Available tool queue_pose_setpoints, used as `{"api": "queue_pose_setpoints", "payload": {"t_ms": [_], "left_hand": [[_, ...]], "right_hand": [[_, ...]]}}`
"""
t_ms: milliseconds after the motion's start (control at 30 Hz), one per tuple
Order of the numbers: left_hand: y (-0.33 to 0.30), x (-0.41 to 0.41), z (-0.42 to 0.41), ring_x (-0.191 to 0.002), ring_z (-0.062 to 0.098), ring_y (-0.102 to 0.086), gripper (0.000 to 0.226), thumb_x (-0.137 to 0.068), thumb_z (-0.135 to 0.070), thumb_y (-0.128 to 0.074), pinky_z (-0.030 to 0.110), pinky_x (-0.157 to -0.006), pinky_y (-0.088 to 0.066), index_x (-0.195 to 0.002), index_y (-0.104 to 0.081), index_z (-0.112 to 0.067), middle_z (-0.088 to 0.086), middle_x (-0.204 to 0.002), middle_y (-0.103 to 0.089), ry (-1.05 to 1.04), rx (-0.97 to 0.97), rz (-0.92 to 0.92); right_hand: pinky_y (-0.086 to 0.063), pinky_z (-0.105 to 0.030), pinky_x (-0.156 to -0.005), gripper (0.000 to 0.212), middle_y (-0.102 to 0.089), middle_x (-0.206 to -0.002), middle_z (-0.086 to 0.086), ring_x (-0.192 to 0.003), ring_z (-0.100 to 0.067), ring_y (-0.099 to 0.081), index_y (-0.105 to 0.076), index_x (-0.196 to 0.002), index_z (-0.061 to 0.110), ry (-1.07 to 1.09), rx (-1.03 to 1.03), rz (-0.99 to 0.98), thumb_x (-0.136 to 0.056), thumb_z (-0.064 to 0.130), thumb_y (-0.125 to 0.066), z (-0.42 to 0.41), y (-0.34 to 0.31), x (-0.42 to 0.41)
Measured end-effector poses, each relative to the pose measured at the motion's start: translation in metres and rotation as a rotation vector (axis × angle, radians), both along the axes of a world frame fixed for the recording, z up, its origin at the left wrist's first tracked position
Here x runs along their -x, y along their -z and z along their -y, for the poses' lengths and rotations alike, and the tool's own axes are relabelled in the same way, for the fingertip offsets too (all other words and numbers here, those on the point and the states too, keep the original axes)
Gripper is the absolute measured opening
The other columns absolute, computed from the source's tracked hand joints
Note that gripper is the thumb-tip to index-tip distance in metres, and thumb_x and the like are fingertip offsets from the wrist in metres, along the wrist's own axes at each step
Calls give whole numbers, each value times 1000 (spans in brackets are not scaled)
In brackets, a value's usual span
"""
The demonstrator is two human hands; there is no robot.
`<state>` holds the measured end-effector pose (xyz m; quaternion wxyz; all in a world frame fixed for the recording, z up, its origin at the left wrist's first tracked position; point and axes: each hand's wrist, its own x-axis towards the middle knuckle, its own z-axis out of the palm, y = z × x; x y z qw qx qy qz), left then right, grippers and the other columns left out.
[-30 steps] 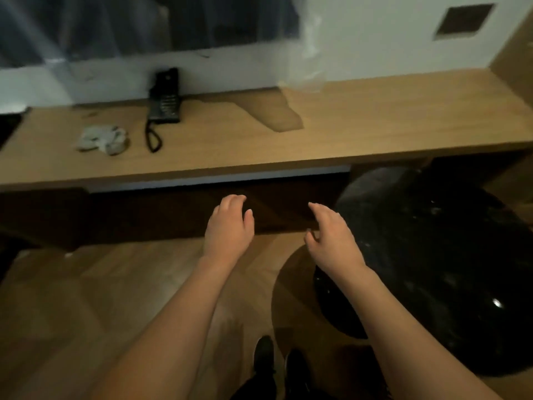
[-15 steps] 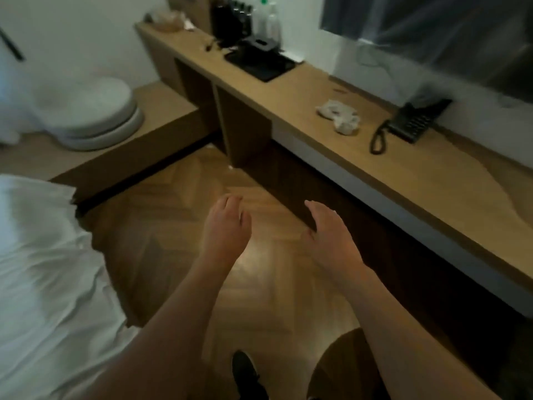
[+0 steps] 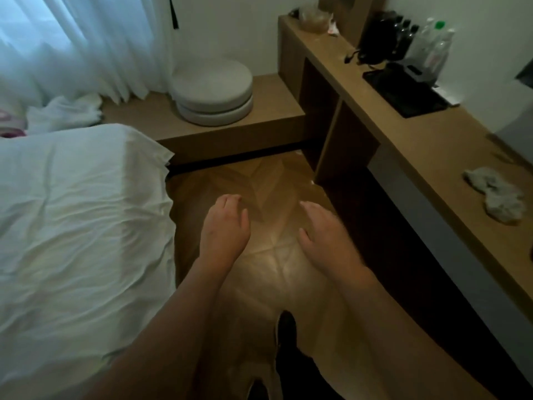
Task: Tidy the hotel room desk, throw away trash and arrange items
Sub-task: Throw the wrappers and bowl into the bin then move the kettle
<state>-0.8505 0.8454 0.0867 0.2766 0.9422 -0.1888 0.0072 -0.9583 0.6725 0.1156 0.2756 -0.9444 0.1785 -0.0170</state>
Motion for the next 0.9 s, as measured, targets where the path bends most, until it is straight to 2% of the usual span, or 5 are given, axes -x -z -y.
{"api": "queue_pose_setpoints", "payload": {"t_ms": [100, 167, 367, 567, 900], "left_hand": [[6, -54, 11, -127, 18, -54, 40, -103, -25, -52, 28, -105, -39, -140, -53, -11, 7, -139, -56, -42, -8, 14], [4, -91, 17, -125, 19, -55, 39, -103, -25, -52, 28, -104, -39, -139, -54, -11, 7, -138, -56, -74, -16, 27], [-19, -196, 42, -127, 20, -53, 39, -103, -26, -51, 36, -109, -45, -139, -54, -12, 7, -139, -57, -143, 1, 66], [-14, -302, 50, -130, 17, -52, 40, -103, -29, -50, 35, -110, -44, -140, -55, -14, 3, -139, -56, -174, -4, 51], [-11, -541, 39, -121, 21, -55, 38, -103, -28, -49, 39, -104, -48, -137, -55, -12, 6, -133, -58, -140, 0, 68]], "right_hand": [[-25, -32, -120, 58, -35, -156, 6, -145, -9, -28, -32, -153, 24, -27, -6, 16, -99, 23, -54, 18, 1, -58], [-22, -28, -119, 57, -35, -156, 6, -145, -8, -28, -32, -153, 23, -61, -3, 42, -99, 23, -53, 32, -2, -99], [-20, -24, -115, 58, -37, -155, 6, -144, -8, -30, -33, -152, 23, -113, 1, 58, -98, 23, -56, 63, -14, -218], [-28, -32, -119, 58, -40, -154, 7, -143, -7, -32, -35, -151, 25, -164, -32, 43, -98, 24, -58, 65, -8, -335], [-26, -31, -120, 60, -37, -156, 6, -144, -8, -31, -32, -153, 25, -135, -32, 49, -98, 23, -58, 60, -12, -566]]}}
